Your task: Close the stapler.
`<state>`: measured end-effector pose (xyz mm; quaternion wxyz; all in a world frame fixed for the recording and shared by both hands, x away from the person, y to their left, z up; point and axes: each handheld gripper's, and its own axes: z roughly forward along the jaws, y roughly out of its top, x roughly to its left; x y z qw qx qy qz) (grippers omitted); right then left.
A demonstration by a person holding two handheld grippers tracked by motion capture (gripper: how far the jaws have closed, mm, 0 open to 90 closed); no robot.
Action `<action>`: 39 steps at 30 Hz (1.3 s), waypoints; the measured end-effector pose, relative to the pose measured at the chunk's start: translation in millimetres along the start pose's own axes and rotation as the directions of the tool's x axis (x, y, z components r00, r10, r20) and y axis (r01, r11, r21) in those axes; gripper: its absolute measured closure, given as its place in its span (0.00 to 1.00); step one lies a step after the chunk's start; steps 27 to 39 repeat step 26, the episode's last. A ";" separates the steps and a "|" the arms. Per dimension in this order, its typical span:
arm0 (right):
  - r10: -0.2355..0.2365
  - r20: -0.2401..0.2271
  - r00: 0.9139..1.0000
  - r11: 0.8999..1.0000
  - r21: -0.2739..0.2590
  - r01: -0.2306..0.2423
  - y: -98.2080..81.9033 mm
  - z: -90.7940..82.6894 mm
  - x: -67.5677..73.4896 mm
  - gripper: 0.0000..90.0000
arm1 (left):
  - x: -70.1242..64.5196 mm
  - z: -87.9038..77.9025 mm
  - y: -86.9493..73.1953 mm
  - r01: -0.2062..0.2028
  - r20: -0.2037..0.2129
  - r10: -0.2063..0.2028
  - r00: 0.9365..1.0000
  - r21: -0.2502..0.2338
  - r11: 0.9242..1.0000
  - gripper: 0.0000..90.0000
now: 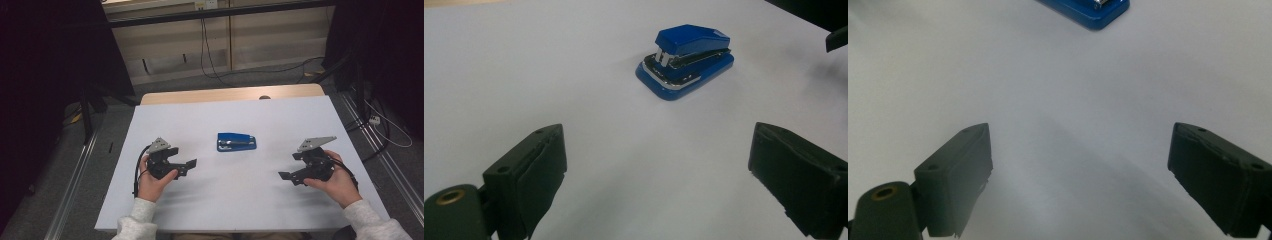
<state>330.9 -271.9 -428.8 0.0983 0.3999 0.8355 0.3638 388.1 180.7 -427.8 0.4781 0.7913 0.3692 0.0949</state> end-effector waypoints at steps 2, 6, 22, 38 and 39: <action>-0.004 0.000 1.000 1.000 0.000 0.004 -0.6 -0.4 0.1 0.11 | 0.3 -3.0 -1.9 0.005 -0.003 -0.005 1.000 0.003 1.000 0.10; -0.002 -0.001 1.000 1.000 -0.005 0.002 -3.1 -3.5 1.2 0.11 | 1.1 -10.9 -5.9 0.006 -0.005 -0.006 1.000 0.001 1.000 0.10; -0.014 -0.008 1.000 1.000 0.000 0.014 -12.6 -11.1 8.0 0.11 | 2.4 -47.6 -34.3 0.007 -0.013 -0.007 1.000 0.001 1.000 0.10; -0.020 -0.005 1.000 1.000 0.000 0.020 -14.1 -11.6 8.3 0.11 | 4.8 -55.2 -39.9 0.014 -0.019 -0.014 1.000 -0.005 1.000 0.10; -0.020 -0.005 1.000 1.000 0.000 0.020 -14.1 -11.6 8.3 0.11 | 4.8 -55.2 -39.9 0.014 -0.019 -0.014 1.000 -0.005 1.000 0.10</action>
